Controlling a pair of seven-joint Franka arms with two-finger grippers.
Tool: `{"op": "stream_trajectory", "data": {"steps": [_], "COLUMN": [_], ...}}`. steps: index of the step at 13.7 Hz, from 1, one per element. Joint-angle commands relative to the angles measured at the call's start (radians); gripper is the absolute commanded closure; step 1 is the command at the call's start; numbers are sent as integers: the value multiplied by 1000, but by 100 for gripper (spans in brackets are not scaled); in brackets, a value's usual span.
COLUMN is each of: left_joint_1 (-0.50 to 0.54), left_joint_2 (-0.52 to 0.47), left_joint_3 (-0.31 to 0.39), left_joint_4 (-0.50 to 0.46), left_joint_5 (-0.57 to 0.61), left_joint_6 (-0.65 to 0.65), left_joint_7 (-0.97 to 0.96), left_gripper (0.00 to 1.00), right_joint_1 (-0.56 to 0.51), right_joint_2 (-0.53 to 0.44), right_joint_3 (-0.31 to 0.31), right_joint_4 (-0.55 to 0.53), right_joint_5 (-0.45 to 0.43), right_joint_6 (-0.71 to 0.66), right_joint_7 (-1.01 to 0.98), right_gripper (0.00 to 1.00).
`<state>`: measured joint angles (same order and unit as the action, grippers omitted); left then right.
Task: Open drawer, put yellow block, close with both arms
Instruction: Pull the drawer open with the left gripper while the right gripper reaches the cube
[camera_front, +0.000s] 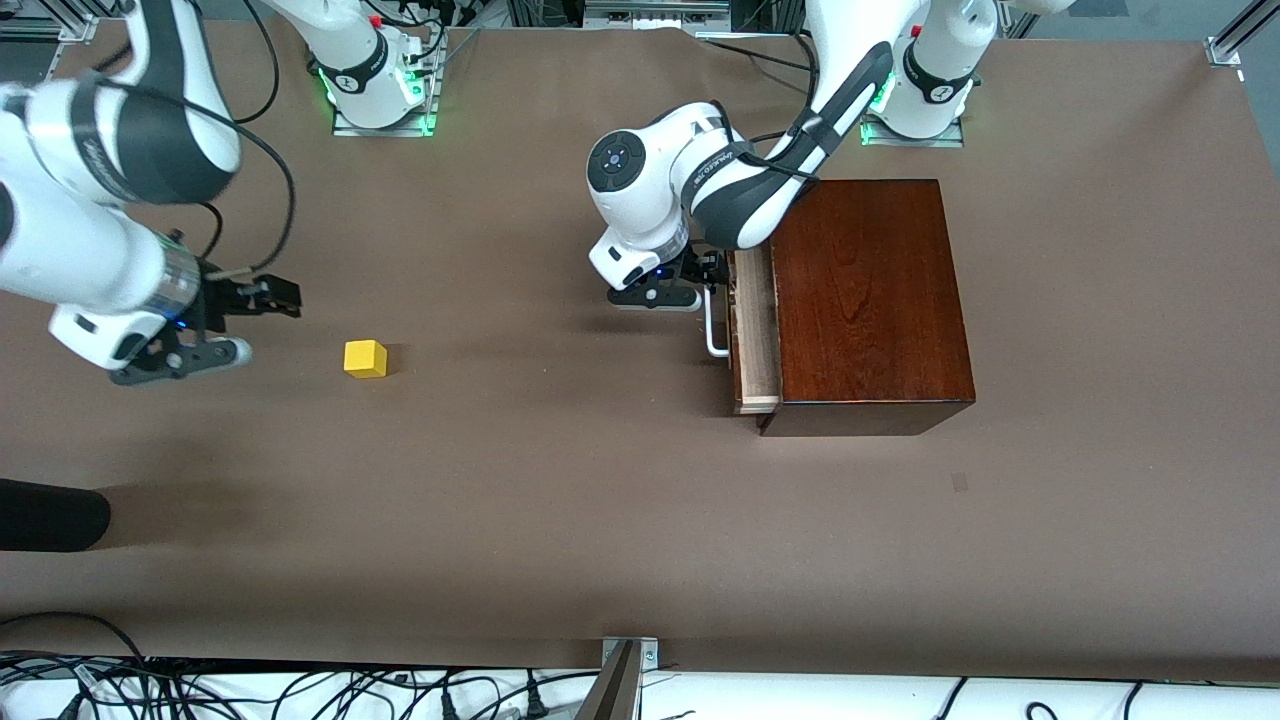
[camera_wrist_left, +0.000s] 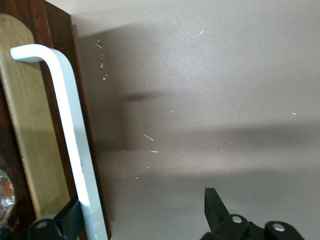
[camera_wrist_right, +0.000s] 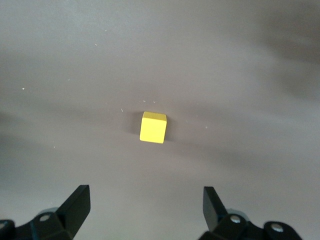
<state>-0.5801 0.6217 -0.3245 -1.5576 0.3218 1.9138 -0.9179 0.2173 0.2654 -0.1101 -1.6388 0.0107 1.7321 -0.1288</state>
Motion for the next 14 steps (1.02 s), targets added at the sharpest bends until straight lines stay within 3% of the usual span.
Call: {"op": "stream_trajectory", "data": {"steps": [1, 10, 14], "left_joint_1": [-43, -43, -29], "left_joint_2": [78, 20, -64], "left_joint_3": [-8, -8, -7], "left_joint_4": [131, 129, 134], "left_joint_5": [8, 8, 6], "left_joint_6": [94, 80, -57], "left_joint_7": [7, 11, 17], "left_gripper": [0, 0, 0], "right_joint_1": [8, 7, 7], "right_joint_2": [15, 78, 78], "right_joint_3": [1, 3, 4], "right_joint_4": [-89, -337, -469], "right_joint_5": [-3, 15, 15], "right_joint_6": [122, 483, 648], "right_joint_7": [-3, 58, 86], "right_gripper": [0, 0, 0]}}
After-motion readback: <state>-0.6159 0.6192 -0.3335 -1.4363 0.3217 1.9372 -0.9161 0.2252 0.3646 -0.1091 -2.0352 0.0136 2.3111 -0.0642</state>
